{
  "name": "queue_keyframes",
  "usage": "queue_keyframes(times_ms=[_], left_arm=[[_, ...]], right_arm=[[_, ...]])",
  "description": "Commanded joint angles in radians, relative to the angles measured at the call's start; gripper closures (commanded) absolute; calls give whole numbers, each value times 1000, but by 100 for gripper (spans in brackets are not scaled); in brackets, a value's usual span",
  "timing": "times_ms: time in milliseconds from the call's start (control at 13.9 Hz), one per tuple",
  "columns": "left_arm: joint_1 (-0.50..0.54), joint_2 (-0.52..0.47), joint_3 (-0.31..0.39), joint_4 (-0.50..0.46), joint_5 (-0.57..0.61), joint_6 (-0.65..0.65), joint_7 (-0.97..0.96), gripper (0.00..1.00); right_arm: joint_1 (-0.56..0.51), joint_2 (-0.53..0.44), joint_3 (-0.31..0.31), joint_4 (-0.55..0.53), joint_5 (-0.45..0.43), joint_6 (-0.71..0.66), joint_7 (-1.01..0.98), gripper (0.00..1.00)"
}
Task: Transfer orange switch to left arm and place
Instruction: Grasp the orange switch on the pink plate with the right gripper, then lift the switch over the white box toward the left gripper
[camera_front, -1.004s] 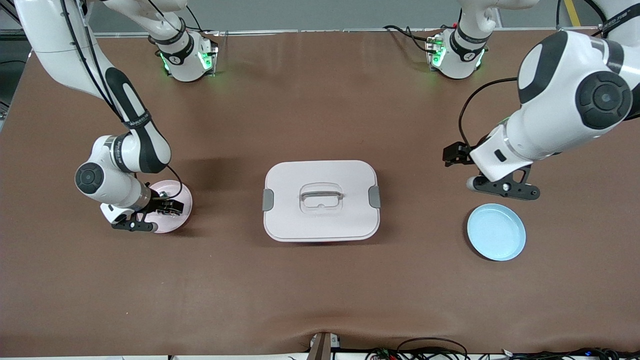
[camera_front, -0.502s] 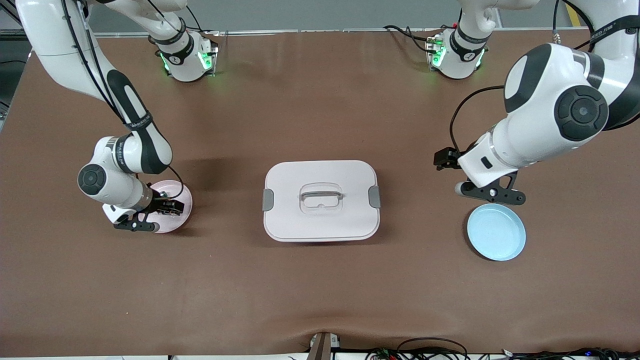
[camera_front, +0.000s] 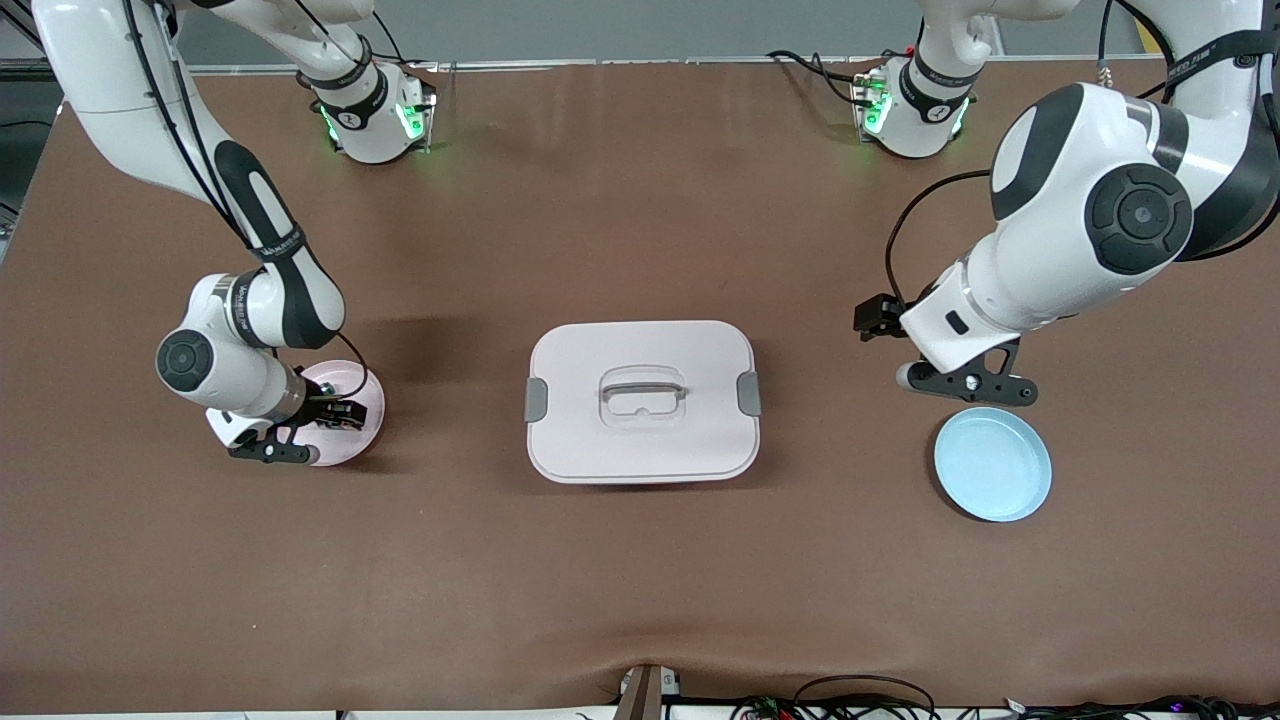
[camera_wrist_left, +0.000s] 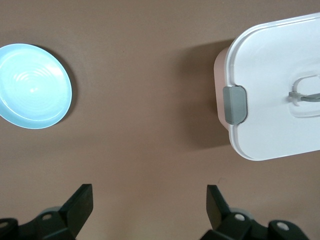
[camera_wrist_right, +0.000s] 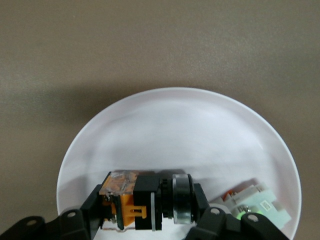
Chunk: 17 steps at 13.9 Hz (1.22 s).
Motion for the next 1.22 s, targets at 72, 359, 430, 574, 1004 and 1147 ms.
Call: queue_keyframes(times_ms=[72, 359, 430, 574, 1004, 1147], left_arm=[[0, -25, -26, 7, -18, 7, -22, 0], [8, -76, -94, 2, -18, 7, -47, 0], [9, -84, -109, 1, -20, 7, -47, 0], [13, -105, -140, -8, -30, 15, -47, 0], [28, -213, -148, -131, -279, 128, -60, 0], [26, -216, -148, -153, -355, 176, -117, 0]], right_arm=[[7, -71, 7, 80, 16, -235, 174, 100], [23, -131, 76, 119, 134, -385, 409, 100], [37, -146, 94, 128, 168, -415, 492, 100], [80, -166, 137, 158, 228, -455, 680, 100], [259, -156, 222, 335, 399, -444, 1207, 100], [315, -148, 220, 379, 444, -403, 1335, 100]])
